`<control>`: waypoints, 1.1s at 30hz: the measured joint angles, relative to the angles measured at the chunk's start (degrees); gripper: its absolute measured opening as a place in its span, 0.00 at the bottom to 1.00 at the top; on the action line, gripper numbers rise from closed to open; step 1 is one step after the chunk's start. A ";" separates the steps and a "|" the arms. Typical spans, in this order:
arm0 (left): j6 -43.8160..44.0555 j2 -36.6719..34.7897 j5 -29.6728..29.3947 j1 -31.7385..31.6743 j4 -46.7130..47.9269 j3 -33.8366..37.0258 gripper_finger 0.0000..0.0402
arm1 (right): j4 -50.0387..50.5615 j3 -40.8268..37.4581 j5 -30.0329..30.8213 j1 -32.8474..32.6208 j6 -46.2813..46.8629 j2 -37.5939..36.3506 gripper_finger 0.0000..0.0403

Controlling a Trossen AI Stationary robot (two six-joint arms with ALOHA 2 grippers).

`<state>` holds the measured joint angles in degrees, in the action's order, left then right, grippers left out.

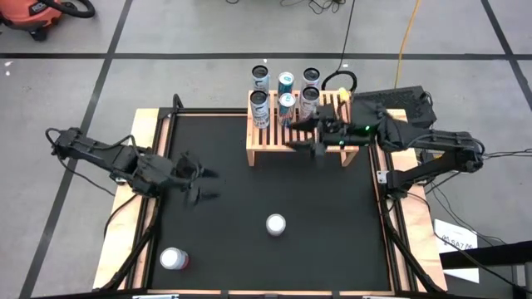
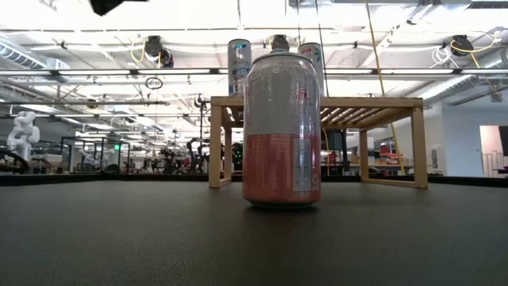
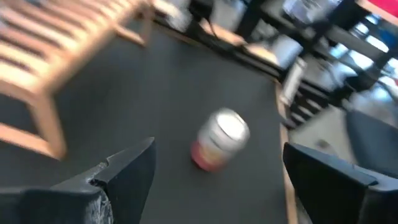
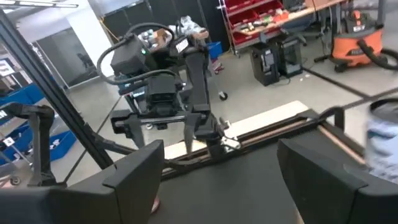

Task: Place canned beverage on shelf
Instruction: Put the white soda can on the shelf

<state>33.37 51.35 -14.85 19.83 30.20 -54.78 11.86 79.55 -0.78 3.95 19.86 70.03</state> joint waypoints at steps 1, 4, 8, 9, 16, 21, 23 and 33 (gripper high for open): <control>1.65 0.00 0.89 1.59 0.77 0.00 0.87 | -0.10 0.00 1.01 -1.15 0.70 0.63 0.75; 5.26 0.02 4.89 6.47 1.07 0.00 0.87 | -0.09 0.00 3.96 -4.55 2.65 2.55 0.75; 9.53 0.54 5.92 13.73 2.55 0.00 0.87 | 0.11 0.00 7.59 -9.02 5.19 4.91 0.75; 10.92 0.82 5.98 15.51 3.28 0.00 0.87 | 0.24 0.00 8.53 -10.15 5.96 5.40 0.75; 24.63 4.91 8.72 29.30 10.39 0.00 0.87 | 1.01 0.00 17.18 -18.31 10.10 8.66 0.75; 34.26 9.50 9.26 37.53 14.89 0.00 0.87 | 1.03 0.00 24.91 -23.40 12.30 10.61 0.75; 36.60 11.50 9.26 39.57 15.52 0.01 0.87 | 0.96 0.00 27.69 -25.02 12.81 11.44 0.75; 36.98 18.62 9.24 42.94 17.24 0.02 0.87 | -0.09 0.00 30.96 -27.59 17.44 16.26 0.75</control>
<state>70.35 69.98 -5.61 62.76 47.44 -54.76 11.77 79.55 30.17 -23.64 37.30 86.30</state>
